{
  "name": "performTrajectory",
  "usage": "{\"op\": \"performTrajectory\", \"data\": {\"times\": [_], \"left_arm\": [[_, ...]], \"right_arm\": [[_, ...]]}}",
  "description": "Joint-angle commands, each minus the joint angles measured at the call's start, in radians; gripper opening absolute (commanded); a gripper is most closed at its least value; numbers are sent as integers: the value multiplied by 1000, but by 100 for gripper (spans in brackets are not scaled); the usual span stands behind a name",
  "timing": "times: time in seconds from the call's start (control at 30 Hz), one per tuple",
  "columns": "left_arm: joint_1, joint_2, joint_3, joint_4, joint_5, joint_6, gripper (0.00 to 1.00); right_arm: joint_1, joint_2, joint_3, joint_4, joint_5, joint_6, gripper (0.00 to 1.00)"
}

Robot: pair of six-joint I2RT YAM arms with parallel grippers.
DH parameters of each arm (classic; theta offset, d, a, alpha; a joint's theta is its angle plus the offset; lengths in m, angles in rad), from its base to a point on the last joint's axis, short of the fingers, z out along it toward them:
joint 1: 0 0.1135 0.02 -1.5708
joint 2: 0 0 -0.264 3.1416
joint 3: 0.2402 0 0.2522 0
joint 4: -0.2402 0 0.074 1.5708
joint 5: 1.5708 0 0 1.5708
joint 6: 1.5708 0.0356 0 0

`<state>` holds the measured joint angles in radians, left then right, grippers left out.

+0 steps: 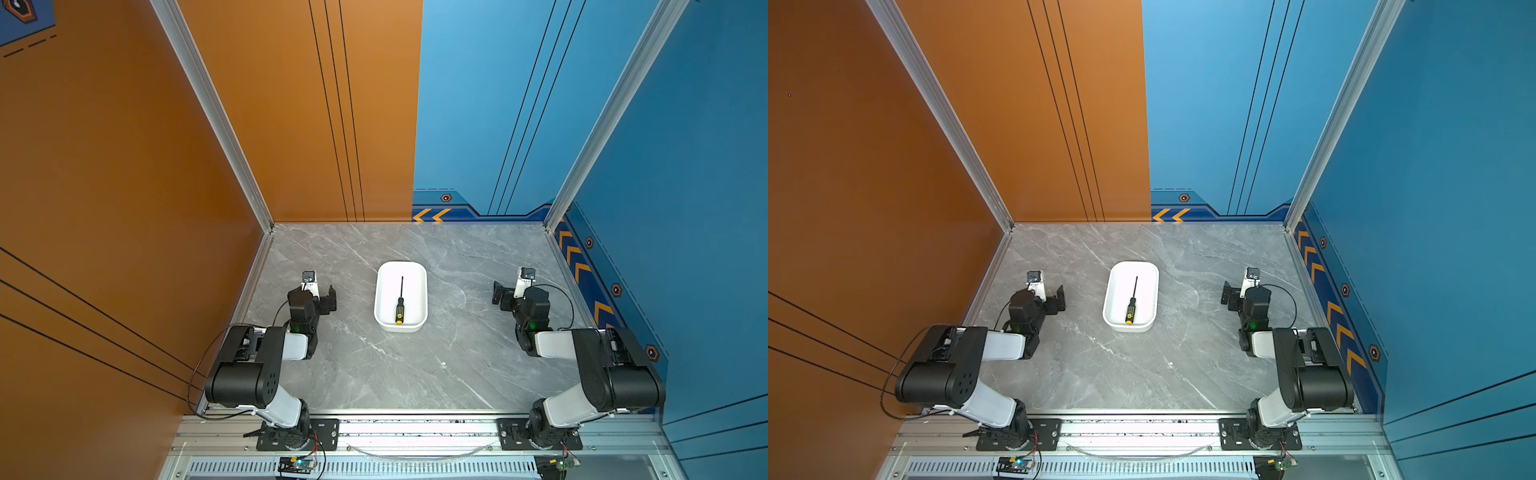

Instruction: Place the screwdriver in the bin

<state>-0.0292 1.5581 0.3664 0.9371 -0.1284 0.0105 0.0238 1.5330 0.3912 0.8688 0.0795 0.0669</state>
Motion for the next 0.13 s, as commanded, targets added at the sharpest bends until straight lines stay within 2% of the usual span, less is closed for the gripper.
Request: {"op": "performTrajectory", "data": {"times": [0.0,0.1], "left_arm": [[5,4,13,-15,-22,-10,98],[3,4,11,-15,-23,-10,98]], "right_arm": [[-7,13,-13,30,9,-4,100],[-4,14,-15,33,12,-5,100]]}}
